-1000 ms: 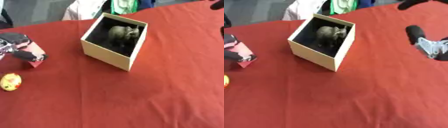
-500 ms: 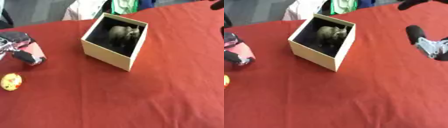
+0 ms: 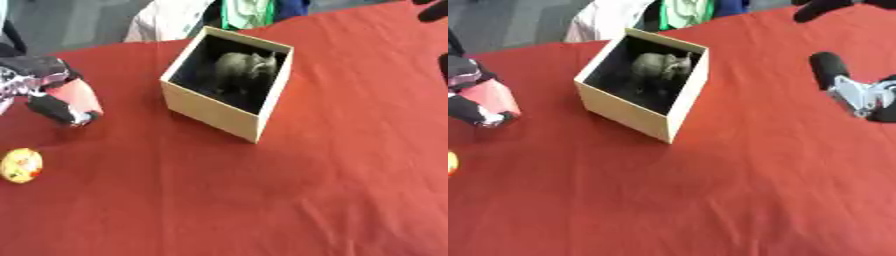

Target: Pick up objects on the table and place them in the box.

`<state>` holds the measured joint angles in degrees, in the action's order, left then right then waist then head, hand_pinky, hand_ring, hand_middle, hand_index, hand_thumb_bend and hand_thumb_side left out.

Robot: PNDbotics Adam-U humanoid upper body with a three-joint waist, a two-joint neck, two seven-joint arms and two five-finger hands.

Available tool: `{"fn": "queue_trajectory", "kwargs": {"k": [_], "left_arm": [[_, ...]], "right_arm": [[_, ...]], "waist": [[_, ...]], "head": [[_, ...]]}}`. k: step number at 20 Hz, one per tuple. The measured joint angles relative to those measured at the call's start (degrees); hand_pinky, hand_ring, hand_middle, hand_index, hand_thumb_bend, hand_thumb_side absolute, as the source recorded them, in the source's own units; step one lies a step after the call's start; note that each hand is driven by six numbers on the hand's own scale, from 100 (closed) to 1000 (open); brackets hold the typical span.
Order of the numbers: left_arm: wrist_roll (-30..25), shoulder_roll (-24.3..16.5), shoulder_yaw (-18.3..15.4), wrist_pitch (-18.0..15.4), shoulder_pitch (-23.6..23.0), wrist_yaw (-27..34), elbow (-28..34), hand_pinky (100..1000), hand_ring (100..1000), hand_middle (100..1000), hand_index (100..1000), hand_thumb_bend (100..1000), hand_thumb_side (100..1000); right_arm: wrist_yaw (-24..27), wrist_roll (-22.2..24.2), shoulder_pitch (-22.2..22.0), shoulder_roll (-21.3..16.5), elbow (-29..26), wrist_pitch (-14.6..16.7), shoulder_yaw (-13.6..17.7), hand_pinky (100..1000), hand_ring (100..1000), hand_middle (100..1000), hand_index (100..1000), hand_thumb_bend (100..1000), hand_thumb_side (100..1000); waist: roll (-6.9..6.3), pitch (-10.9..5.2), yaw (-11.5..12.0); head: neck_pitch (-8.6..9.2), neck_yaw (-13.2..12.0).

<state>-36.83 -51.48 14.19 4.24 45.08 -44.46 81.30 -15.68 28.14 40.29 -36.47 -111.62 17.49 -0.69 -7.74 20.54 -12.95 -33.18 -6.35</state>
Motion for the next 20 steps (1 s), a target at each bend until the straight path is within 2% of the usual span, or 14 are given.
{"fn": "queue_trajectory", "kwargs": {"k": [5,10,15,20], "left_arm": [[0.50,0.00,-1.26,1.28,2.47,5.65,6.02,537,644,456,688,100,223],[2.03,0.34,-1.78,2.12,8.12,9.31,11.47,530,630,440,683,100,211],[4.45,4.44,-0.44,0.55,14.84,9.62,13.46,522,628,437,682,100,197],[7.29,9.68,1.93,-2.46,18.73,8.43,11.05,524,630,439,683,100,232]], "right_arm": [[0.22,0.08,0.00,0.09,-0.04,-0.35,0.00,885,901,790,793,100,524],[0.48,0.06,0.38,0.23,-0.31,-0.42,-0.04,886,900,788,793,100,525],[0.97,0.38,1.10,0.74,-0.37,-0.62,-0.34,886,900,787,793,100,525],[1.59,1.01,1.72,1.60,-0.48,-0.74,-0.64,886,899,786,793,100,526]], "waist": [[-0.31,-0.27,-0.05],[-0.35,-0.41,-0.41],[-0.37,-0.41,-1.17],[-0.51,-0.31,-2.34]], "head": [[0.00,0.26],[0.01,0.53],[0.01,0.16],[0.02,-0.80]]}}
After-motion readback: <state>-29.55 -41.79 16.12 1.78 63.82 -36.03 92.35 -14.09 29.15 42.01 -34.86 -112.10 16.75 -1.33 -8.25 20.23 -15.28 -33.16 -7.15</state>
